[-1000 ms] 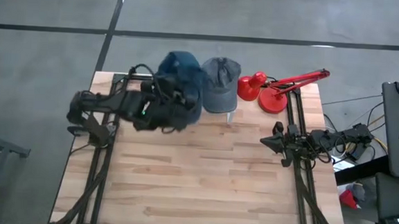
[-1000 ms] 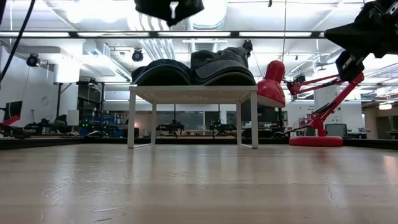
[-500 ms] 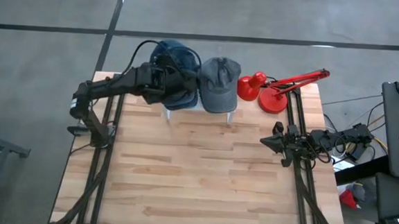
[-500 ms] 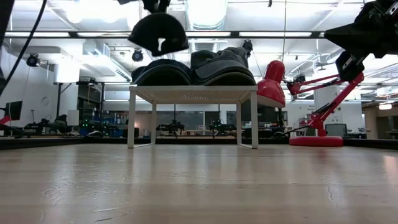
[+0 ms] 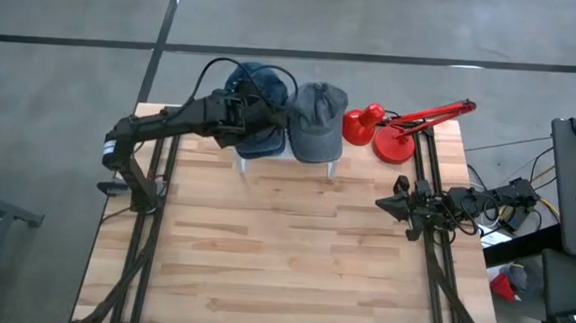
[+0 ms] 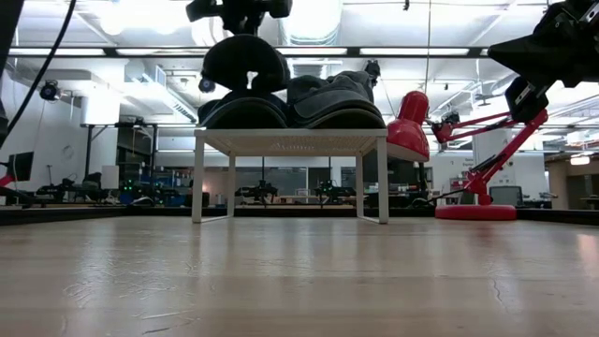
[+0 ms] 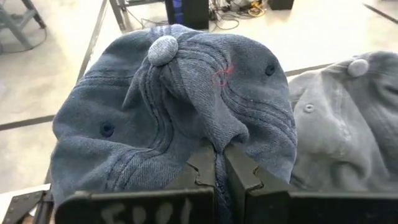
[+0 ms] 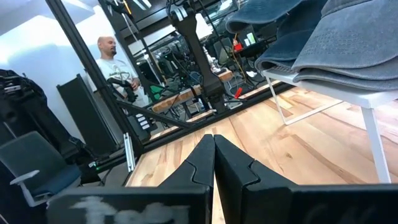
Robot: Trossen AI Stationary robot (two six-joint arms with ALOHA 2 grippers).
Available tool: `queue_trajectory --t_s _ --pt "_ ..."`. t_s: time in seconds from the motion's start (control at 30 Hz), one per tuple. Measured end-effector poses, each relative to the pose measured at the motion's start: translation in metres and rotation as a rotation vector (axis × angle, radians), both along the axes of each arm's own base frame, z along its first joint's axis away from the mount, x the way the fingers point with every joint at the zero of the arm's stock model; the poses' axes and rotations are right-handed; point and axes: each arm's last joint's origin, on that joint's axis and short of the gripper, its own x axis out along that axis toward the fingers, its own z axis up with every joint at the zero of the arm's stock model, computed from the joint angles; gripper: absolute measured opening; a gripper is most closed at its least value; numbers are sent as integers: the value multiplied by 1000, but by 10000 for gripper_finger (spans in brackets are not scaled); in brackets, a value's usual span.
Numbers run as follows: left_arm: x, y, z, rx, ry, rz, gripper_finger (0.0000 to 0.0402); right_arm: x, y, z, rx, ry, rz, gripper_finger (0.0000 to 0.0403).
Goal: Pick & Place hat
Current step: Put the blue cap on the shelf
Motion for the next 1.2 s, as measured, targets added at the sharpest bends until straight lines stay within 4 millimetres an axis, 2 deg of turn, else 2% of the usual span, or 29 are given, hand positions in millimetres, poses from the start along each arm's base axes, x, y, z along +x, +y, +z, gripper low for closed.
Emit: queue_trajectory --t_s 0.27,0.6,0.73,0.93,1.2 --pt "-1 8 -5 -22 24 3 2 0 0 0 0 0 0 9" --pt "9 15 -42 -75 57 -21 3 0 0 0 0 0 0 9" --pt "12 18 -50 -72 62 -20 6 0 0 0 0 0 0 8" --pt "11 21 -49 -63 91 -31 25 0 0 0 0 0 0 8" --pt "14 25 -41 -21 92 -65 23 0 0 0 0 0 0 8"
